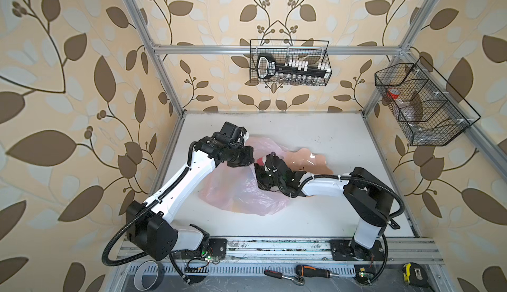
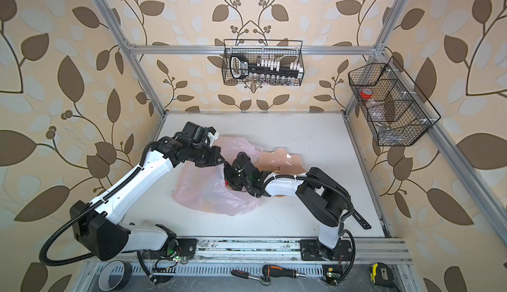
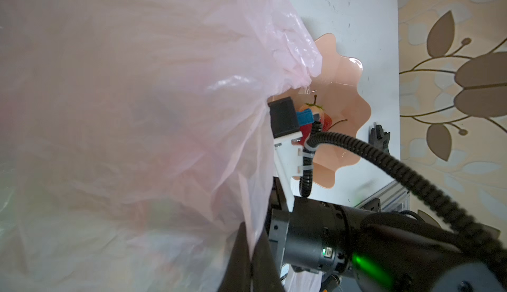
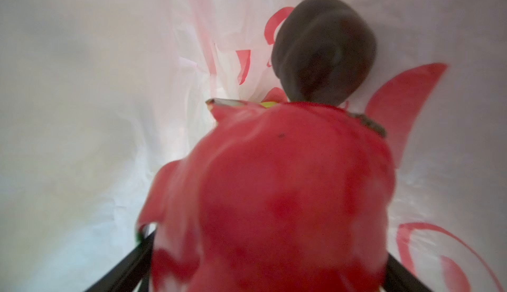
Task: Place the fruits into the plastic bag
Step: Place the fruit in the plastic bag.
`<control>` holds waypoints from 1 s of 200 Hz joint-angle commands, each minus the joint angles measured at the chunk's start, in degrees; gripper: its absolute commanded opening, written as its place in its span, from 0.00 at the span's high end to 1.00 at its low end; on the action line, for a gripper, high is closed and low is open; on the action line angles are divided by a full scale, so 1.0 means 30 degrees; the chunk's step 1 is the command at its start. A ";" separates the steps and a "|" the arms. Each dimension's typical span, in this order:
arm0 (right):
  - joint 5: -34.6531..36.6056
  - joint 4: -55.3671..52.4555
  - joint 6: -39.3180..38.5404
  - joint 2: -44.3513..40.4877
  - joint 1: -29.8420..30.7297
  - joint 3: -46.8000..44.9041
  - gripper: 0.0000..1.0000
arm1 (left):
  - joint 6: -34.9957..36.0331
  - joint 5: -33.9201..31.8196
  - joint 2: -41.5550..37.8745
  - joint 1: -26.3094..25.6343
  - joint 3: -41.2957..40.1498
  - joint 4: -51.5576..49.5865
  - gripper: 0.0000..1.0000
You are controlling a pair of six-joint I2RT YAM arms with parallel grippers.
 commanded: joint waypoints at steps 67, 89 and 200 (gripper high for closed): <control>-0.2172 0.1071 0.1068 0.2691 0.0880 0.3802 0.37 | 0.1360 -0.0616 -0.0071 -0.0173 0.1246 -0.0571 1.00; -0.2664 0.0440 0.0852 0.3234 0.0937 0.4718 0.32 | 0.1361 -0.0622 -0.0154 -0.0173 0.1067 -0.0499 1.00; -0.4932 -0.1401 -0.1021 0.2912 0.0977 0.5282 0.03 | 0.0710 -0.2988 -0.0942 -0.0173 -0.0177 -0.0740 1.00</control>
